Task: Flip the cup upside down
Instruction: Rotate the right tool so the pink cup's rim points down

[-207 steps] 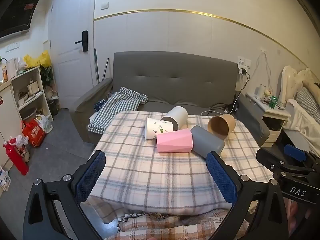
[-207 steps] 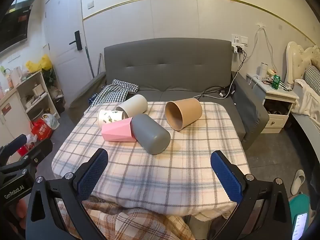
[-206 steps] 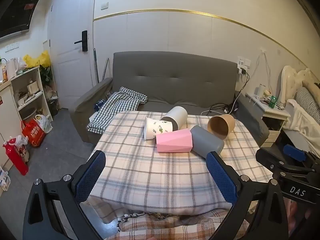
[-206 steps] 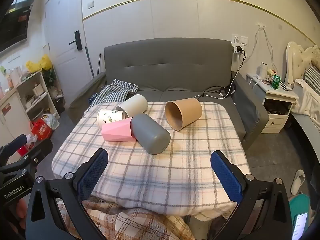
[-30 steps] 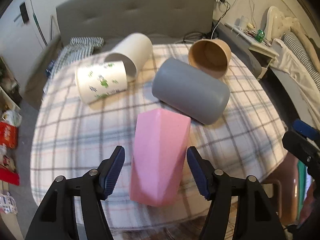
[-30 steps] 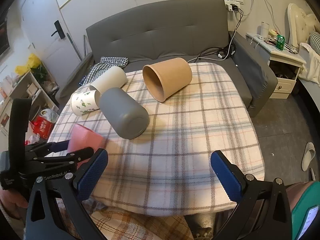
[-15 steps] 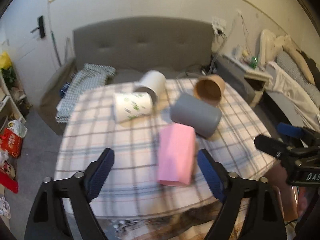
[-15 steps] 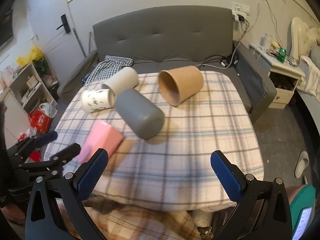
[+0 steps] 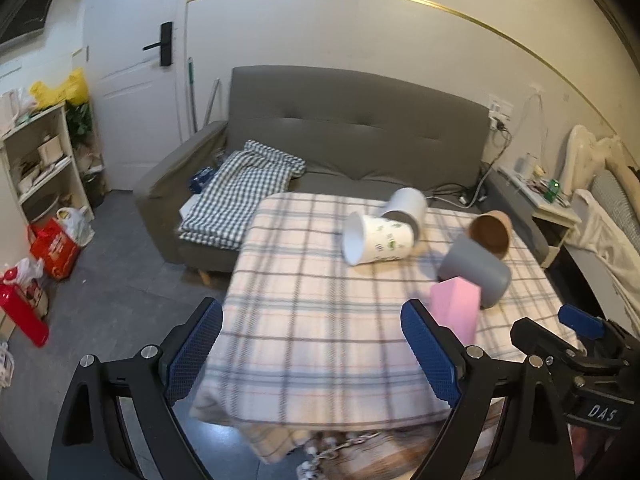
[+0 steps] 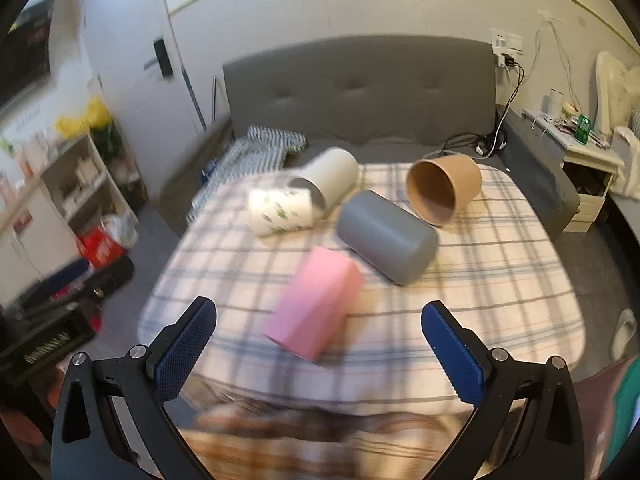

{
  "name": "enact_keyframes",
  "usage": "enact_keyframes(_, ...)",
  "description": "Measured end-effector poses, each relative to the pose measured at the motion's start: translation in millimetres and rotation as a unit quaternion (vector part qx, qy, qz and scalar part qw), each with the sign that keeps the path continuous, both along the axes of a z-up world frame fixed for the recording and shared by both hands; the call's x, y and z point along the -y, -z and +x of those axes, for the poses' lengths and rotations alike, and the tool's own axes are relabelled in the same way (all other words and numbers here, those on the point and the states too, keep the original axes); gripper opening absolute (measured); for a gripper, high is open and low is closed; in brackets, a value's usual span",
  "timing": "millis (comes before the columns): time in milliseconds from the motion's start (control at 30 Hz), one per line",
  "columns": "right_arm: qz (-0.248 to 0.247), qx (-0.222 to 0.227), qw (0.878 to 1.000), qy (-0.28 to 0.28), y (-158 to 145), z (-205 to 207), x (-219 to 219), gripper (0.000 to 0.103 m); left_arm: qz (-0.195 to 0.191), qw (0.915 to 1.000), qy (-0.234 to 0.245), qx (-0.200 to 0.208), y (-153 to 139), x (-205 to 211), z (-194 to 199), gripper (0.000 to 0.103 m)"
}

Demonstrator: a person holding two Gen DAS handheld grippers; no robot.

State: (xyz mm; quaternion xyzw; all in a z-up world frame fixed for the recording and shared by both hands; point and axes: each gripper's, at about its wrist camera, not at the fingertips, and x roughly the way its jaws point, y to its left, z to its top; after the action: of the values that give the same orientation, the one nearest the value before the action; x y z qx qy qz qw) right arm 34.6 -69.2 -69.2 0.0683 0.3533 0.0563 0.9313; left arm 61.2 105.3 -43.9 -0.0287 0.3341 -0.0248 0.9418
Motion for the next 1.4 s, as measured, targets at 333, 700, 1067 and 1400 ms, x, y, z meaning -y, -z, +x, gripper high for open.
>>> enact_keyframes(333, 0.0, -0.074, 0.997, 0.036, 57, 34, -22, 0.103, -0.036, 0.9983, -0.014, -0.043, 45, -21, 2, 0.094)
enact_keyframes(700, 0.004, -0.121, 0.992, 0.04, 96, 66, -25, 0.075, -0.051, 0.9968, -0.021, -0.058, 58, -24, 2, 0.094)
enact_keyframes(1067, 0.002, -0.1, 0.995, 0.006, 69, 53, -21, 0.06, -0.051, 0.9975, -0.02, -0.046, 42, -15, -3, 0.094)
enact_keyframes(1400, -0.007, -0.084, 0.996, -0.016, 50, 49, -5, 0.059, -0.042, 0.9982, -0.001, -0.044, 31, 13, -9, 0.094)
